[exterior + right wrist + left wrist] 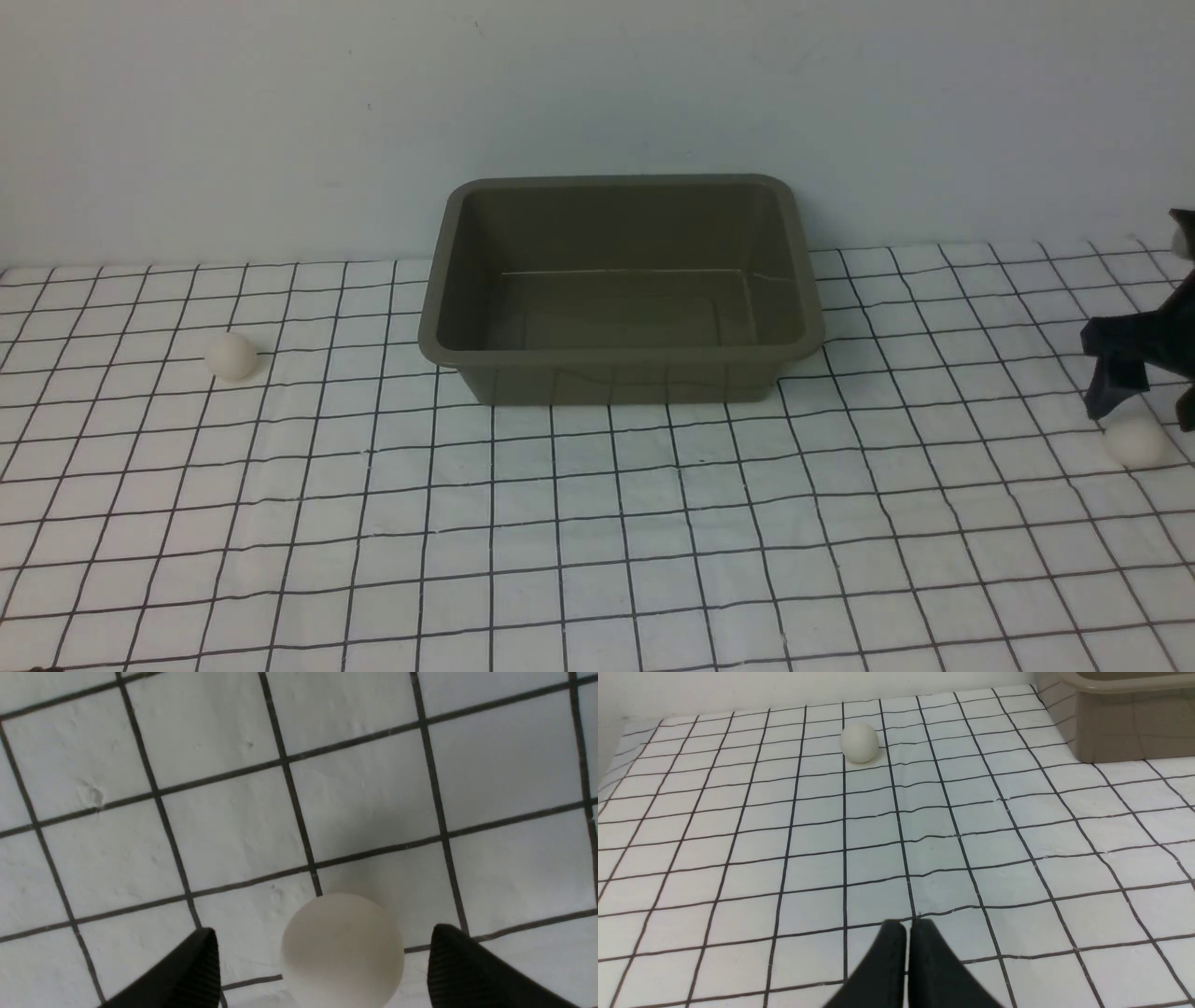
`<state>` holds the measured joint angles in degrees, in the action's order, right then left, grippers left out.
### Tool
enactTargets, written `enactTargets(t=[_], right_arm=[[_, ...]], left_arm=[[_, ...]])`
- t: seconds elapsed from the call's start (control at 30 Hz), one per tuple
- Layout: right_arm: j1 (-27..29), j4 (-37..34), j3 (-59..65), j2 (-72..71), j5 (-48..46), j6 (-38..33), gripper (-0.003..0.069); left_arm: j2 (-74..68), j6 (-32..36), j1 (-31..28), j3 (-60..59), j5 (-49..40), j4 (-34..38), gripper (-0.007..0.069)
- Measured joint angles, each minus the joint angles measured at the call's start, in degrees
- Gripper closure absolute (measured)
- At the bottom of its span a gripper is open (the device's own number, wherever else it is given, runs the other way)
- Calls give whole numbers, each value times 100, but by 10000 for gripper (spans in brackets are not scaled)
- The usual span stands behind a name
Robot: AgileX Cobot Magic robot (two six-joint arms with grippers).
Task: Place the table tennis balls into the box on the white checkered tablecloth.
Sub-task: 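Reach for and grasp a ping pong ball on the table, then release the ping pong ball into the bin and lift the gripper away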
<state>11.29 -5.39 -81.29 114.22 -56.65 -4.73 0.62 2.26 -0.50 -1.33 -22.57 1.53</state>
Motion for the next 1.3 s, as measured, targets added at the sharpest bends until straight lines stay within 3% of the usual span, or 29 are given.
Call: enactTargets(t=[0.53, 0.6, 0.63, 0.7, 0.93, 1.17, 1.3], right_arm=[[0, 76, -17, 490, -15, 50, 143], [0, 100, -43, 522, -15, 50, 183], [0, 100, -77, 538, -15, 50, 250], [0, 100, -147, 543, -74, 50, 309], [-18, -187, -839, 543, -741, -225, 303], [-645, -1393, -2055, 533, -1310, -742, 303], [-1710, -1575, -2979, 533, -1323, -746, 303]], left_arm=[[0, 0, 0, 0, 0, 0, 629], [0, 0, 0, 0, 0, 0, 629], [0, 0, 0, 0, 0, 0, 629], [0, 0, 0, 0, 0, 0, 629], [0, 0, 0, 0, 0, 0, 629], [0, 0, 0, 0, 0, 0, 629], [0, 0, 0, 0, 0, 0, 629]])
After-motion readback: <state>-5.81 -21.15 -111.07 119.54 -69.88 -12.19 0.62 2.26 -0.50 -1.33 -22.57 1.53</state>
